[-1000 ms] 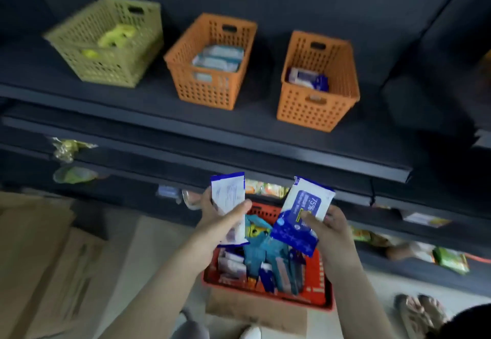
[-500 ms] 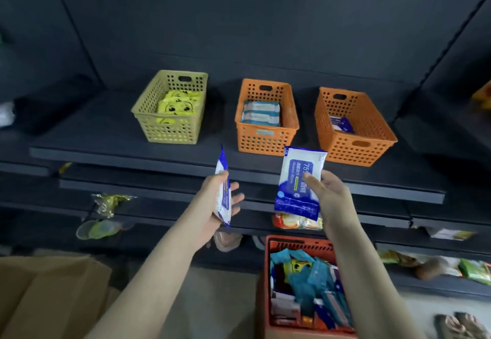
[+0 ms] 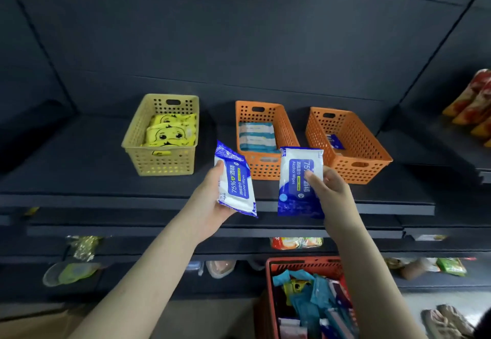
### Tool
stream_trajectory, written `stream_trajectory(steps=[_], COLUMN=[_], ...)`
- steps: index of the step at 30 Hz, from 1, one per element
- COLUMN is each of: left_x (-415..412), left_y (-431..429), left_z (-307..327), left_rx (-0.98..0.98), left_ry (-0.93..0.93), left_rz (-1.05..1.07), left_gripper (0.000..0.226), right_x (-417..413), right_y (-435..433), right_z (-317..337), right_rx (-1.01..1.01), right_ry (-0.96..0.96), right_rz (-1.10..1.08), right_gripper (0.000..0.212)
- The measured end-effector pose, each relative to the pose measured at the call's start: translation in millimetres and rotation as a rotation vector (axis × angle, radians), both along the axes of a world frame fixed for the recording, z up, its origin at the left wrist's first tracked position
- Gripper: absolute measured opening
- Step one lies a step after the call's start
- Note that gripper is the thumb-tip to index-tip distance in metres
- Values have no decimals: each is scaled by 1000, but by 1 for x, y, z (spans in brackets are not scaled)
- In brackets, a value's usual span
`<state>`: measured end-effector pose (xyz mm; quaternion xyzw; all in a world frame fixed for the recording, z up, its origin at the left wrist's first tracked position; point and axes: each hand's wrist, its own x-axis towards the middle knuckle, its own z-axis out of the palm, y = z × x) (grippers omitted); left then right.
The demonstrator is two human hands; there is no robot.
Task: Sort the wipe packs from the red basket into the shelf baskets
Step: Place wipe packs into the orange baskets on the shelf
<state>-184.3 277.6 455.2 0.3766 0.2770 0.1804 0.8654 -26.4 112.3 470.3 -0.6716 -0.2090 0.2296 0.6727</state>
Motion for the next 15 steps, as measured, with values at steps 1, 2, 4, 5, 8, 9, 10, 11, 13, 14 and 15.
stream_trajectory(steps=[1, 2, 4, 5, 8, 9, 10, 11, 13, 14, 15], left_x=[13, 27, 60, 79, 140, 161, 181, 200, 233, 248, 262], left_y=[3, 6, 12, 16, 30, 34, 38, 42, 49, 52, 54], left_z=[1, 3, 9, 12, 20, 20, 19, 17, 10, 6, 3], left_rx=[24, 56, 127, 161, 248, 275, 301, 325, 331, 319, 298], left_ry=[7, 22, 66, 84, 105, 110, 119, 131, 140, 135, 131], left_rz=[-15, -25, -31, -31, 23, 50, 68, 77, 106, 124, 140], left_gripper=[44, 43, 41, 40, 28, 22, 17, 13, 11, 9, 9], right_x=[12, 25, 56, 73, 137, 161, 185, 209, 252, 270, 286], right_y=[1, 1, 1, 1, 2, 3, 6, 9, 17, 23, 30], right_z=[3, 6, 17, 24, 39, 41, 42, 42, 38, 36, 33], right_rx=[-7, -22, -55, -76, -160, -194, -238, -302, -477, -545, -617], right_ry=[-23, -75, -227, -300, -435, -454, -475, -511, -606, -638, -666], right_rz=[-26, -35, -36, -50, -116, -124, -131, -136, -144, -135, -122], right_gripper=[18, 13, 4, 7, 7, 8, 11, 16, 25, 30, 35])
